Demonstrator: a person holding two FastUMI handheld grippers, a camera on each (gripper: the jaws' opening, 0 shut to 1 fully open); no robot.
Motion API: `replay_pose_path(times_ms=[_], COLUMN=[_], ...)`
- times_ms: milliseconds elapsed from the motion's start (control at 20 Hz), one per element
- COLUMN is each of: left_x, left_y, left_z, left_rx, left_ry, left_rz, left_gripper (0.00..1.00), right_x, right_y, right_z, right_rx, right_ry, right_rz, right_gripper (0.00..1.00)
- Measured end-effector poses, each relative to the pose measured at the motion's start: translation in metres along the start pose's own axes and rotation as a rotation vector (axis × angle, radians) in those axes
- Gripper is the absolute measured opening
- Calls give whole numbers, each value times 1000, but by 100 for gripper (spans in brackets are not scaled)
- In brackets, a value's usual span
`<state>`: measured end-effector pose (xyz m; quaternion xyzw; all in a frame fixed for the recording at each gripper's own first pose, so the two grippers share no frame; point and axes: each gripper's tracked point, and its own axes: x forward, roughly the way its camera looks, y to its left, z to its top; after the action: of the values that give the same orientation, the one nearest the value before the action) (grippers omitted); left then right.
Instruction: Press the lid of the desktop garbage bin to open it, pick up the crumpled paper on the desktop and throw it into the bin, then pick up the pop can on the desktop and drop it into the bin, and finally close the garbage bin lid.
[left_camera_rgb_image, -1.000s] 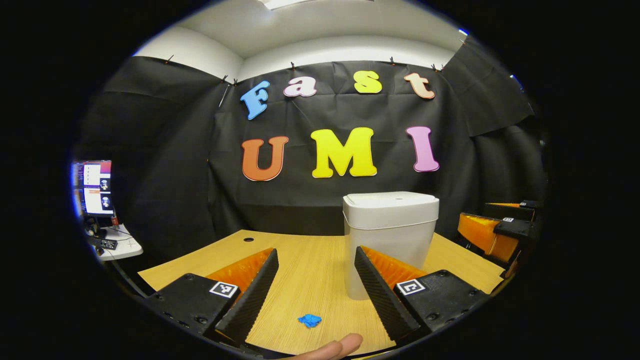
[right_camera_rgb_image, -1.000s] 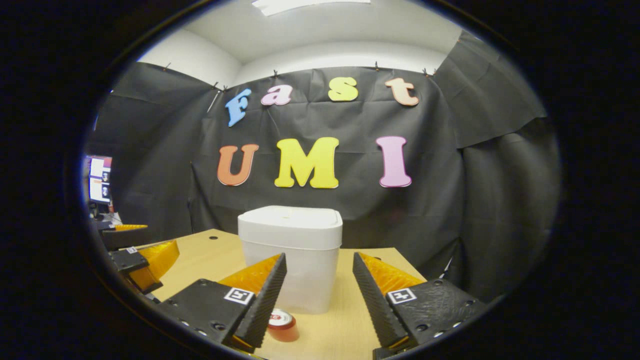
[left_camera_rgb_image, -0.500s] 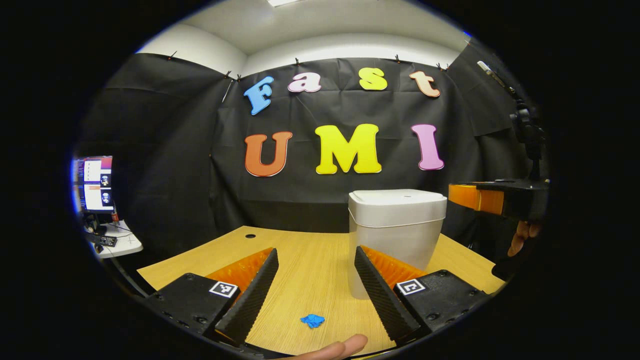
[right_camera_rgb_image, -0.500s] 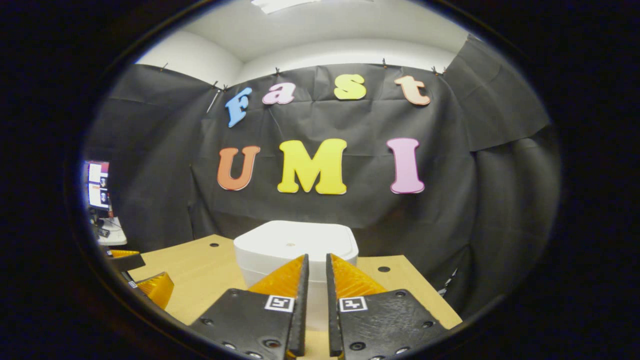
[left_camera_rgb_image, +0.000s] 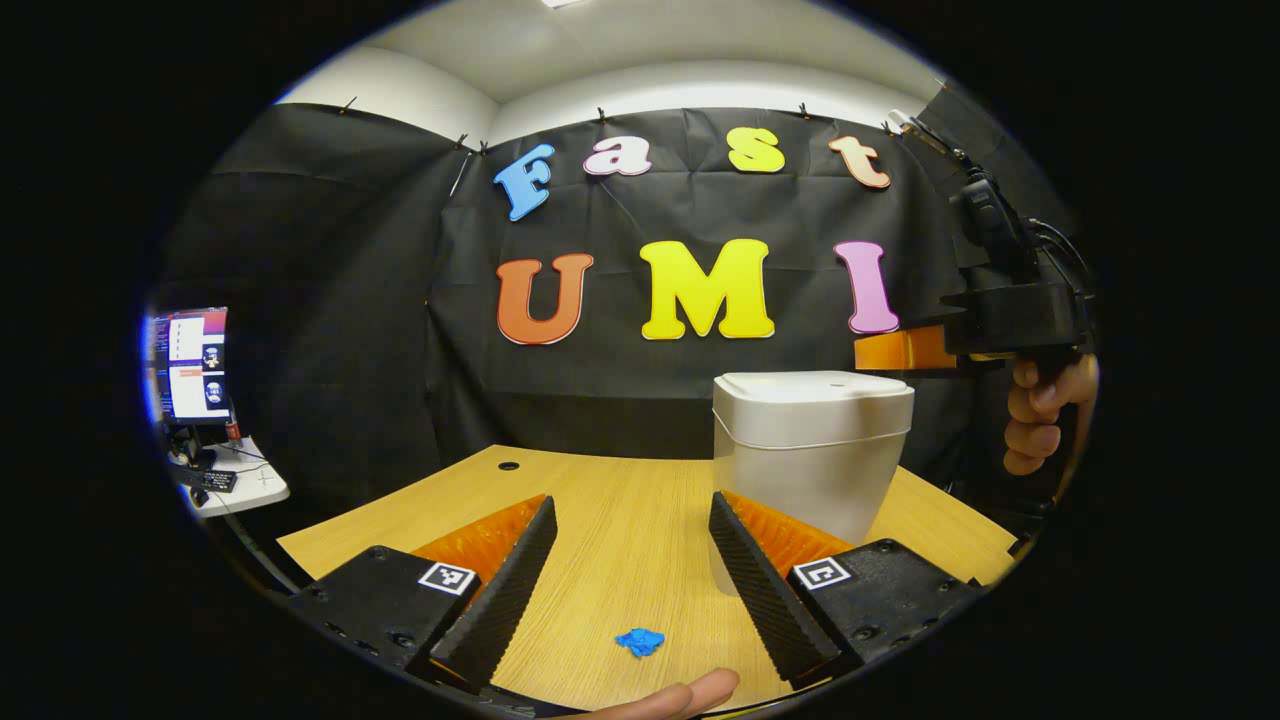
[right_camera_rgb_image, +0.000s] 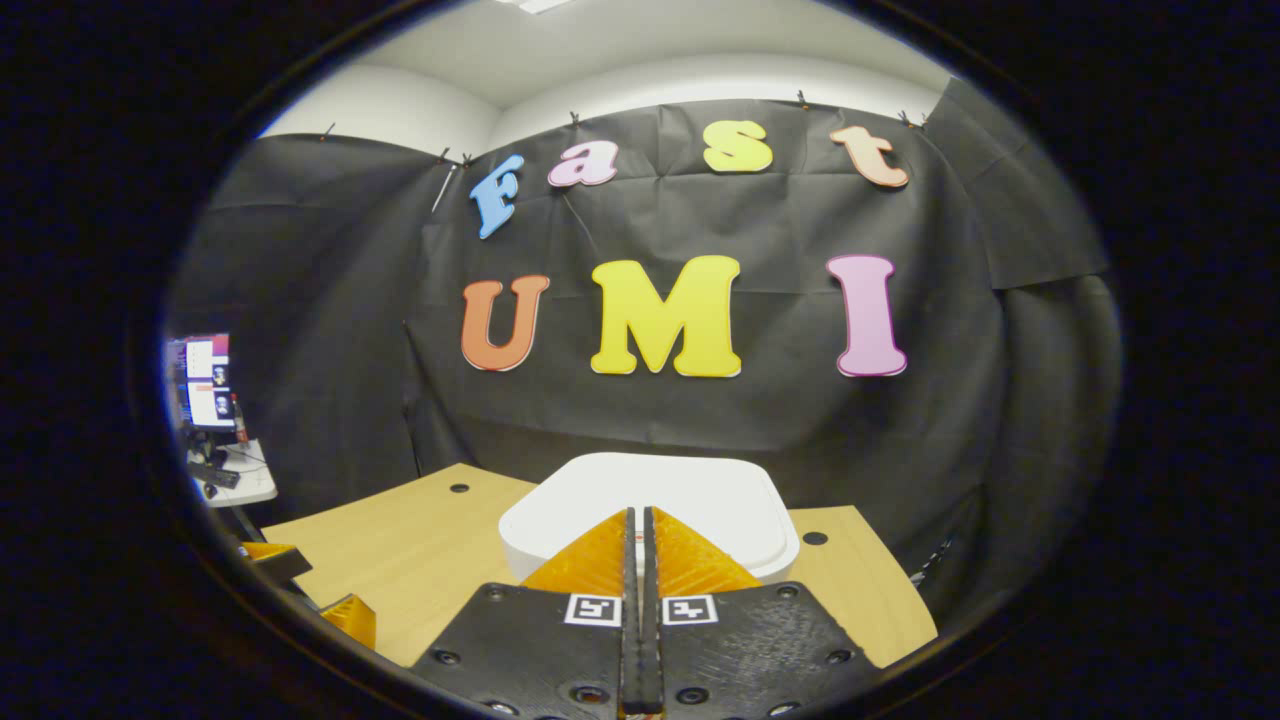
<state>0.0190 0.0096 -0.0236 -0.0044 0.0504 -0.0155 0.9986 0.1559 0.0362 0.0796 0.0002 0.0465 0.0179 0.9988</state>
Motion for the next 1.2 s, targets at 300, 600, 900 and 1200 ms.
replay_pose_path(times_ms=[300, 600, 900, 1200], left_x=[1, -1, 1, 2], left_y=[-2, -5, 2, 3], left_z=[1, 2, -1, -1], left_rx=[-1, 5, 13, 19], left_ry=[-5, -9, 3, -2], left_rz=[-17, -29, -8, -9], left_gripper=[99, 99, 99, 99], right_x=[19, 28, 6, -50], right_y=[3, 4, 0, 20], right_z=[-10, -29, -16, -11], right_rx=[22, 44, -24, -60], right_ry=[61, 154, 49, -79], right_rz=[-20, 11, -38, -24], right_gripper=[0, 1, 1, 0])
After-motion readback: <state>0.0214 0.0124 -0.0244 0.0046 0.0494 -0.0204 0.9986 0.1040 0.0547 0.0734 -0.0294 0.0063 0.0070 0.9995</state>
